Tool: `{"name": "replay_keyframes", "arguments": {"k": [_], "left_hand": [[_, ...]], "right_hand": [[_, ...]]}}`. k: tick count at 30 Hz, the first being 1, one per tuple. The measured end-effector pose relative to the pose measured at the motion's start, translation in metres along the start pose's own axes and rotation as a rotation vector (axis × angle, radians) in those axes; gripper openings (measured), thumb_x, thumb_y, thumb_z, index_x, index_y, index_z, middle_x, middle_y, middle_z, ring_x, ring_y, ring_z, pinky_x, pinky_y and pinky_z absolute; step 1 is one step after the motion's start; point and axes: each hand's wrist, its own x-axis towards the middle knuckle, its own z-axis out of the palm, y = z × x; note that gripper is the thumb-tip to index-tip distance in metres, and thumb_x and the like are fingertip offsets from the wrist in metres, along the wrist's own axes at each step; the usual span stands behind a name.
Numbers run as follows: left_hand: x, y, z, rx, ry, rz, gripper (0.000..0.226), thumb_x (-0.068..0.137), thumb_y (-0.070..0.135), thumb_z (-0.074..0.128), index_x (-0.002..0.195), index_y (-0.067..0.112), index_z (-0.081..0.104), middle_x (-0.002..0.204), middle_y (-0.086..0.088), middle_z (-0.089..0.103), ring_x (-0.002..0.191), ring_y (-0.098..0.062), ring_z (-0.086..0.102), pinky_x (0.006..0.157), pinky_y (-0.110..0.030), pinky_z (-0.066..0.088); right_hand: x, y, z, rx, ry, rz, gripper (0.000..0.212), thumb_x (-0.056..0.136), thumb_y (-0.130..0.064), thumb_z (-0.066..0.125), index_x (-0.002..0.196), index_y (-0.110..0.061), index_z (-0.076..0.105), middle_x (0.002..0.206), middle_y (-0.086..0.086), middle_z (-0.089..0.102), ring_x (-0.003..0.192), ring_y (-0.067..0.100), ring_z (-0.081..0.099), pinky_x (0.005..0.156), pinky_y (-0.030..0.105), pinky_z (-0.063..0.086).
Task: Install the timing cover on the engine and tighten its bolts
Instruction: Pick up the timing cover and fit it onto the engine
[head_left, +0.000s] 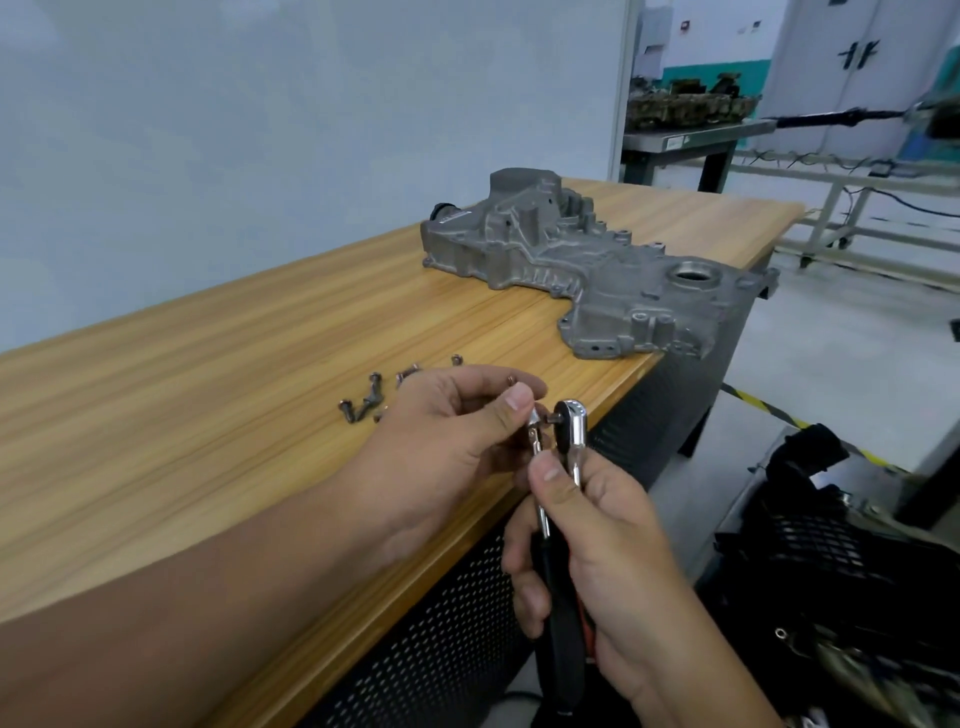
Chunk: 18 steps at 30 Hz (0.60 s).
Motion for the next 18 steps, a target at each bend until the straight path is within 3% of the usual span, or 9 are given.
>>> {"name": "replay_keyframes", "arguments": {"k": [8,13,15,18], "left_hand": [[0.003,0.001,-0.008,0.143,-0.039,0.031,0.03,0.077,0.018,0.077,0.1,0.0,0.074,0.084,-0.017,0.072,0.077,-0.025,0.067,0.072,-0.032,0.057],[0.002,0.001,-0.009,0.135,-0.069,-0.027,0.023,0.079,0.019,0.074,0.095,0.002,0.074,0.084,-0.017,0.068,0.082,-0.032,0.058,0.079,-0.044,0.047],[0.001,0.0,-0.007,0.114,-0.106,-0.036,0.021,0.09,0.018,0.068,0.099,0.0,0.073,0.083,-0.018,0.067,0.073,-0.029,0.06,0.071,-0.038,0.052],[-0.005,-0.003,-0.003,0.15,-0.114,-0.065,0.025,0.103,0.022,0.057,0.106,0.002,0.071,0.074,-0.021,0.06,0.044,-0.025,0.047,0.045,-0.03,0.047]], "right_hand": [[0.001,-0.003,0.0,0.0,-0.005,-0.041,0.013,0.09,-0.041,0.069,0.087,-0.028,0.067,0.062,0.022,0.062,0.03,0.019,0.043,0.039,0.026,0.043],[0.001,-0.005,0.002,-0.041,-0.013,-0.024,0.014,0.091,-0.043,0.068,0.083,-0.031,0.066,0.061,0.021,0.061,0.031,0.02,0.043,0.039,0.027,0.044],[0.002,-0.003,0.004,-0.07,0.01,-0.055,0.016,0.093,-0.046,0.064,0.088,-0.03,0.066,0.063,0.021,0.063,0.032,0.021,0.046,0.04,0.028,0.045],[0.004,0.003,0.013,-0.083,0.071,-0.101,0.029,0.096,-0.053,0.057,0.095,-0.025,0.063,0.065,0.019,0.064,0.034,0.024,0.051,0.039,0.031,0.048]]}}
